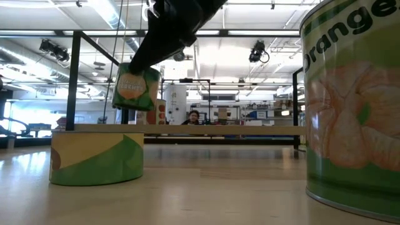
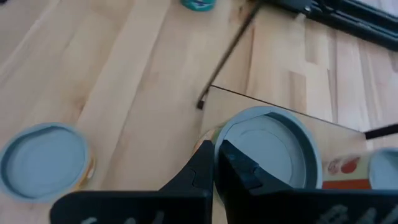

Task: Pick and place cans onto a shelf
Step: Put the canned peaches on the shelf

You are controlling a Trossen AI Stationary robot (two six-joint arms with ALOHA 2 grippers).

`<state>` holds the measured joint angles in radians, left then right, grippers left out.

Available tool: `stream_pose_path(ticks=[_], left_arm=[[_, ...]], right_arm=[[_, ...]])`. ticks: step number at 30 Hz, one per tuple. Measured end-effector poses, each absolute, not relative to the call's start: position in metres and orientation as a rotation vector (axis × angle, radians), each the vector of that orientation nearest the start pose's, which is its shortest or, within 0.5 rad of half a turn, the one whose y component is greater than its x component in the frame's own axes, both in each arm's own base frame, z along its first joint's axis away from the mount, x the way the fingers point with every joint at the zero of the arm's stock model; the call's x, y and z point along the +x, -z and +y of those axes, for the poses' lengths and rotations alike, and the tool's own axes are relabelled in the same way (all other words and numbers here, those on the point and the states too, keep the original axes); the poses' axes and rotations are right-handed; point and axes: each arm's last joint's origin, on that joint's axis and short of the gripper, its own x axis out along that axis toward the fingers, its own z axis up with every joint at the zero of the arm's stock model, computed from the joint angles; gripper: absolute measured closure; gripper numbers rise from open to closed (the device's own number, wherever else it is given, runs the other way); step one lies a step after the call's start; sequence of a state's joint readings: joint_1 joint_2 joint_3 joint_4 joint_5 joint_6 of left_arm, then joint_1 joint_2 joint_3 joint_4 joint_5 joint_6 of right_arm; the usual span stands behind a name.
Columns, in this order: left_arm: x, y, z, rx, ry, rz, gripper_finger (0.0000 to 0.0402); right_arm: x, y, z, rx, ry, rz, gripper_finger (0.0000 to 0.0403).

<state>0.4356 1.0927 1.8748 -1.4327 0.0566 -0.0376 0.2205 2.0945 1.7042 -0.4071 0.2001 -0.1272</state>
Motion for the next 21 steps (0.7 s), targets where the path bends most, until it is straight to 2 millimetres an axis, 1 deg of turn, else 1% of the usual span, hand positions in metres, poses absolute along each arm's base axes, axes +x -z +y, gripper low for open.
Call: stream_pose_path(ticks=[5, 9, 15, 17, 19, 21], left_arm=[[0.100, -0.498, 0.042, -0.154, -0.346, 0.597, 0.0273], [0.101, -0.499, 0.042, -0.146, -0.342, 0.584, 0.0273], [0.102, -0.500, 0.042, -0.135, -0.340, 0.575, 0.0273], [0.102, -0.500, 0.042, -0.126, -0.338, 0.577, 0.0273], [0.102, -0.499, 0.042, -0.126, -0.338, 0.577, 0.0273], [0.102, -0.499, 0.042, -0.126, -0.338, 0.577, 0.0273]], right_arm=[[0.462, -0.226, 0.083, -0.186, -0.045, 0.780, 0.0387], [0.463, -0.227, 0.080, -0.183, -0.038, 0.768, 0.0384], [0.465, -0.228, 0.077, -0.181, -0.032, 0.743, 0.0368], [0.468, -0.226, 0.074, -0.161, -0.020, 0.689, 0.0365], [0.469, -0.219, 0.069, -0.140, -0.005, 0.653, 0.0363], [0.468, -0.214, 0.064, -0.107, 0.014, 0.668, 0.0363]])
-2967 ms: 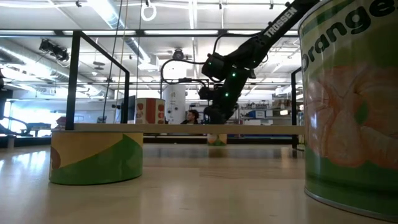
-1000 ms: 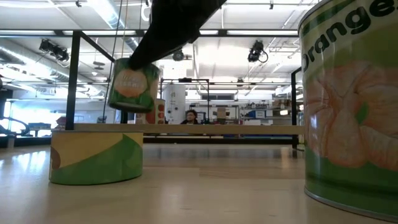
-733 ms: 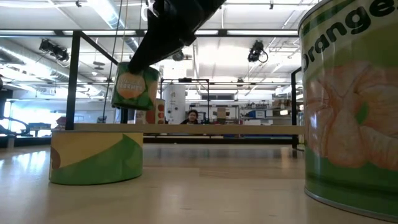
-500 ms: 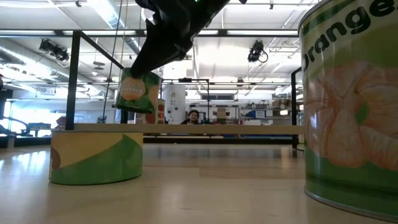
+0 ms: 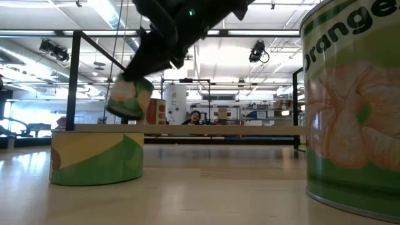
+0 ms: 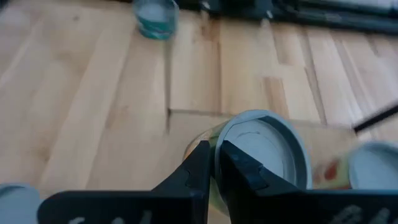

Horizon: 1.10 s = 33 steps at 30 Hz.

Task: Pick and place cans onto a shelf
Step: Put the canned peaches on the shelf

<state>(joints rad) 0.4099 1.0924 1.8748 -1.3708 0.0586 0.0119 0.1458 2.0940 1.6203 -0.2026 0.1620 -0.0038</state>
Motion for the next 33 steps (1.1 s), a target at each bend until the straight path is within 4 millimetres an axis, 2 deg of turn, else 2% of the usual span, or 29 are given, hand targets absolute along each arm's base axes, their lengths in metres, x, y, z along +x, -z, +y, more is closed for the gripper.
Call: stream_pose_path(ticks=[4, 13, 26, 33], left_arm=[[0.102, -0.499, 0.042, -0.122, -0.336, 0.579, 0.0273], [0.100, -0.500, 0.042, -0.092, -0.328, 0.580, 0.0273], [0.085, -0.503, 0.034, -0.122, -0.318, 0.532, 0.0273], [0.080, -0.503, 0.031, -0.151, -0.281, 0.521, 0.0273]], right_arm=[[0.466, -0.209, 0.060, -0.085, 0.033, 0.708, 0.0363], [0.465, -0.209, 0.065, -0.107, 0.008, 0.713, 0.0359], [0.466, -0.212, 0.071, -0.086, 0.013, 0.673, 0.0308], [0.467, -0.227, 0.070, -0.094, 0.108, 0.654, 0.0306]])
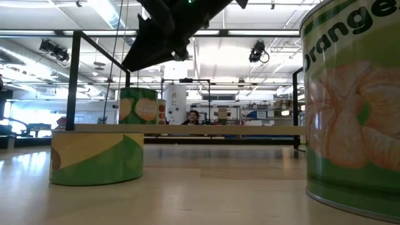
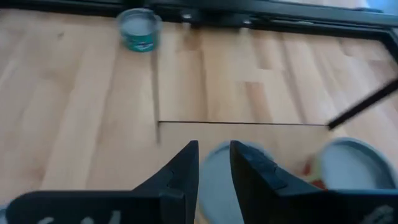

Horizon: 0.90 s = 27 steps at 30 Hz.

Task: Pick and place cans onto a shelf
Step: Put the canned peaches on the shelf

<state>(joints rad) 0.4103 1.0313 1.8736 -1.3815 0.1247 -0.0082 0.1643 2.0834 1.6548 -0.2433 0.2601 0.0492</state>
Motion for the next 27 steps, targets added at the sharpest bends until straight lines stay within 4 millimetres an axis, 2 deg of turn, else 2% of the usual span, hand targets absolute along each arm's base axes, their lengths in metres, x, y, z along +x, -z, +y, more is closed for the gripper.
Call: stream_pose_path(ticks=[4, 7, 9, 14, 19, 27], left_arm=[[0.079, -0.504, 0.025, -0.198, -0.103, 0.499, 0.0273], [0.080, -0.505, 0.022, -0.226, 0.006, 0.489, 0.0273], [0.080, -0.505, 0.021, -0.232, 0.017, 0.487, 0.0273], [0.079, -0.505, 0.021, -0.232, 0.016, 0.486, 0.0273], [0.079, -0.505, 0.021, -0.231, 0.012, 0.486, 0.0273], [0.080, -0.505, 0.022, -0.232, 0.009, 0.487, 0.0273]], right_arm=[[0.466, -0.229, 0.061, -0.073, 0.195, 0.658, 0.0306], [0.459, -0.240, 0.056, -0.075, 0.298, 0.659, 0.0306], [0.454, -0.241, 0.051, -0.075, 0.352, 0.699, 0.0306], [0.447, -0.225, 0.041, 0.000, 0.416, 0.822, 0.0306], [0.446, -0.208, 0.040, 0.109, 0.367, 0.868, 0.0306], [0.449, -0.209, 0.043, 0.148, 0.281, 0.847, 0.0307]])
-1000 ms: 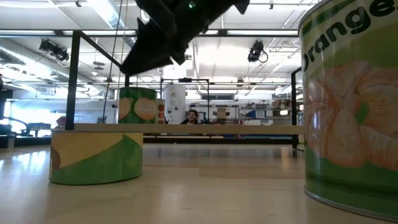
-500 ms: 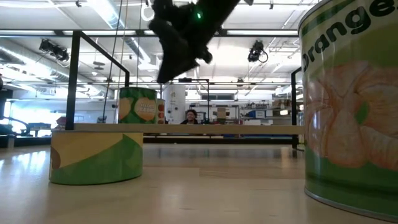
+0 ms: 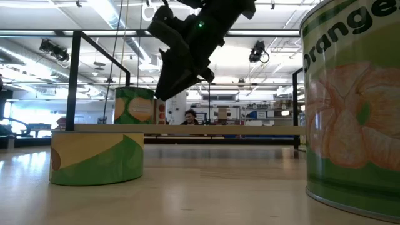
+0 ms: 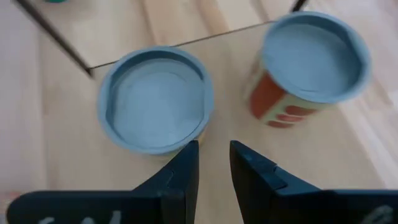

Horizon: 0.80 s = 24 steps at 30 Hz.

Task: Pick and place cans onto a shelf
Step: Put the canned peaches on the shelf, then put the canned mushroom on the shelf

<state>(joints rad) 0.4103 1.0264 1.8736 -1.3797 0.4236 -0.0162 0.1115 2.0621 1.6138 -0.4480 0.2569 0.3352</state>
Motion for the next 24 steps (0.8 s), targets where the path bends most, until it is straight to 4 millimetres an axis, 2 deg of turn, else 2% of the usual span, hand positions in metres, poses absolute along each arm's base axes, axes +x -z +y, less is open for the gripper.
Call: stream_pose_path(ticks=[4, 11, 15, 19, 21, 24], left_arm=[[0.080, -0.505, 0.022, -0.231, 0.009, 0.487, 0.0273], [0.080, -0.505, 0.022, -0.230, 0.009, 0.486, 0.0274], [0.081, -0.507, 0.022, -0.219, 0.010, 0.463, 0.0274], [0.082, -0.510, 0.023, -0.207, 0.010, 0.436, 0.0274], [0.082, -0.511, 0.023, -0.201, 0.010, 0.422, 0.0274], [0.083, -0.512, 0.023, -0.195, 0.010, 0.407, 0.0274]], right_arm=[[0.450, -0.210, 0.044, 0.125, 0.230, 0.844, 0.0307], [0.448, -0.211, 0.043, 0.108, 0.243, 0.866, 0.0307], [0.441, -0.232, 0.049, 0.068, 0.216, 0.872, 0.0307], [0.436, -0.260, 0.082, -0.024, 0.009, 0.780, 0.0307], [0.434, -0.265, 0.104, -0.059, -0.101, 0.733, 0.0306], [0.430, -0.265, 0.133, -0.074, -0.171, 0.694, 0.0299]])
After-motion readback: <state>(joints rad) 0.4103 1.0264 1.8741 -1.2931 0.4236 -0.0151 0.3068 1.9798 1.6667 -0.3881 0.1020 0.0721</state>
